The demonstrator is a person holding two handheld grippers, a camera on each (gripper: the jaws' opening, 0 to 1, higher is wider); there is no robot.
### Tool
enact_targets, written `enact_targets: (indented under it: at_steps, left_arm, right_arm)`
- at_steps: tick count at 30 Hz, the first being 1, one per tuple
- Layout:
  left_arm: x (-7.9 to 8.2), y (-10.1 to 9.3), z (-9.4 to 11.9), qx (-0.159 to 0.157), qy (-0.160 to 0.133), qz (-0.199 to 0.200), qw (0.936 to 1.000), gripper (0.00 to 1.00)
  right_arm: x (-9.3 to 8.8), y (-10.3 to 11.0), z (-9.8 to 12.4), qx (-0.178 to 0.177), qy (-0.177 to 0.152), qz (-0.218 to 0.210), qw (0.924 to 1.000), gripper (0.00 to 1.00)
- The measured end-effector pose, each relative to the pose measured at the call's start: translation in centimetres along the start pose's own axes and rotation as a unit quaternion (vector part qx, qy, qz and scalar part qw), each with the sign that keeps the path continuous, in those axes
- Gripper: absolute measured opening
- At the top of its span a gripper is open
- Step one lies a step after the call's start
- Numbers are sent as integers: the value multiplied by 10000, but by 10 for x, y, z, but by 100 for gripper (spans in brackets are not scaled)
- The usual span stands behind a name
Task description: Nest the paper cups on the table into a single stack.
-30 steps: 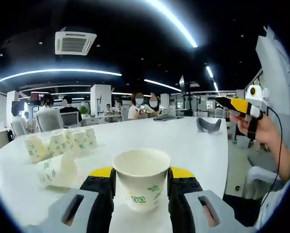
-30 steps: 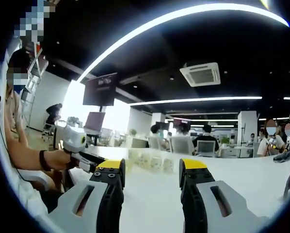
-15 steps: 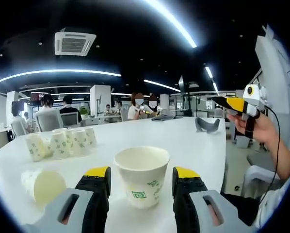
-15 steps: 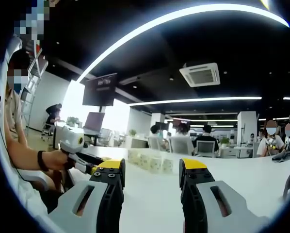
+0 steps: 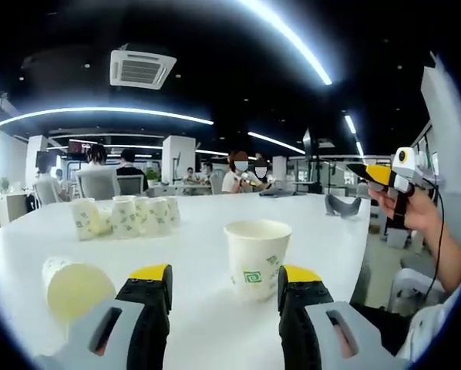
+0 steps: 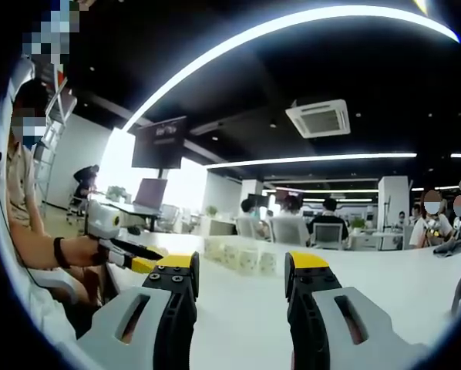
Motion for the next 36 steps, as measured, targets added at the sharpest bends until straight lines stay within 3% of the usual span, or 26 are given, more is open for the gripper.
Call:
enact_targets:
  at_steps: [9, 16, 21, 31, 36]
  left_arm:
    - [-1, 20, 19, 380, -102, -60, 9992, 58]
    - [6, 37, 38, 797, -205, -354, 9960, 57]
    - [15, 61, 55, 1234, -399, -529, 9901, 56]
    - [15, 110, 86, 1950, -448, -565, 9781, 57]
    - [18, 133, 100, 2384, -498, -833, 9663, 61]
  right_arm:
    - [1, 2, -2, 9, 4, 19, 10000, 47]
    - [-1, 3, -3, 28, 11, 11, 10000, 47]
    - [-2, 3, -4, 39, 14, -1, 10000, 47]
    - [-2, 3, -2, 36, 12, 7, 10000, 47]
    - [-4, 4, -3, 39, 35, -8, 10000, 47]
Point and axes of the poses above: the point that each gripper's makers call its tool centre point, and the gripper's own axes: z roughly backward along the fingers, y roughly to its left, x roughly out of its top, the point moved 3 cm from there along z, roughly backward along the fingers, and after that the axes turned 6 degrees about x, right-handed, at the moved point
